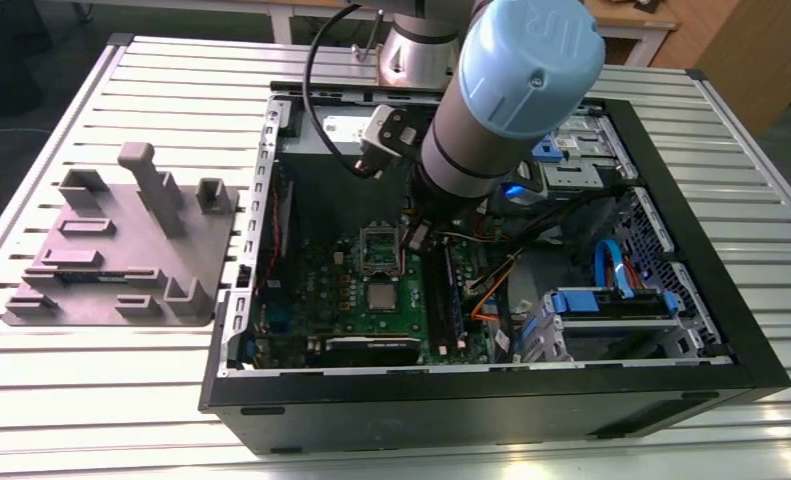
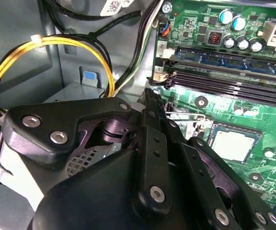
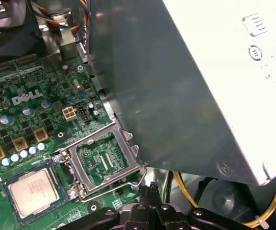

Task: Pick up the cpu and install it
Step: 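Close the cpu cover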

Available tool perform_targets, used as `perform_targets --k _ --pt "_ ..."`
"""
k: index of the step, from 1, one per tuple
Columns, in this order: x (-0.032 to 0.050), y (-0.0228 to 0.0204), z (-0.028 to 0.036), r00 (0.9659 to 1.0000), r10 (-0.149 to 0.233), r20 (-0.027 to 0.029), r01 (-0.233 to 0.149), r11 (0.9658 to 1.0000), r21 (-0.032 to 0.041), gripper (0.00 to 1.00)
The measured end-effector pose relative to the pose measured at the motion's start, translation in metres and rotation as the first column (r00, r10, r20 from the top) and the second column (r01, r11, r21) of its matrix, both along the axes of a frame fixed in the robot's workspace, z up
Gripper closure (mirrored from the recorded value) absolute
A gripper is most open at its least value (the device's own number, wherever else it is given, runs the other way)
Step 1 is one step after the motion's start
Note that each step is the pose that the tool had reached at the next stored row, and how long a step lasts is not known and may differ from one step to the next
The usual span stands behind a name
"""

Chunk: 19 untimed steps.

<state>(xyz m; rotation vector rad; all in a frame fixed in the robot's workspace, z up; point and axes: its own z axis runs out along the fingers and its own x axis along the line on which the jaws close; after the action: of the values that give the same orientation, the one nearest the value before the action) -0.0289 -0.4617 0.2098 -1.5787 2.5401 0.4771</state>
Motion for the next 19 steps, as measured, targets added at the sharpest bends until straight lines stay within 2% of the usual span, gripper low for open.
perform_targets --k 2,4,5,8,11,15,19 --pt "0.0001 0.0001 -0.0001 1.0 -0.008 -0.0001 0.008 1.0 0.0006 0.89" --pt "0.0001 0.0 -0.0001 0.9998 -0.022 0.0001 0.022 0.9997 -0.0055 0.89" --pt "0.0002 0.0001 -0.0002 0.999 -0.046 0.0004 0.046 0.9989 -0.01 0.89" --pt "0.0001 0.0003 -0.0002 0.998 -0.063 0.0004 0.063 0.9979 -0.0126 0.89" --pt "0.0001 0.0003 -0.0004 0.9964 -0.084 0.0009 0.084 0.9963 -0.0187 0.89" --pt "-0.0002 0.0006 -0.0021 0.9926 -0.122 0.001 0.122 0.9924 -0.0185 0.89" --pt "-0.003 0.0011 -0.004 0.9922 -0.124 0.0009 0.124 0.9921 -0.0187 0.89"
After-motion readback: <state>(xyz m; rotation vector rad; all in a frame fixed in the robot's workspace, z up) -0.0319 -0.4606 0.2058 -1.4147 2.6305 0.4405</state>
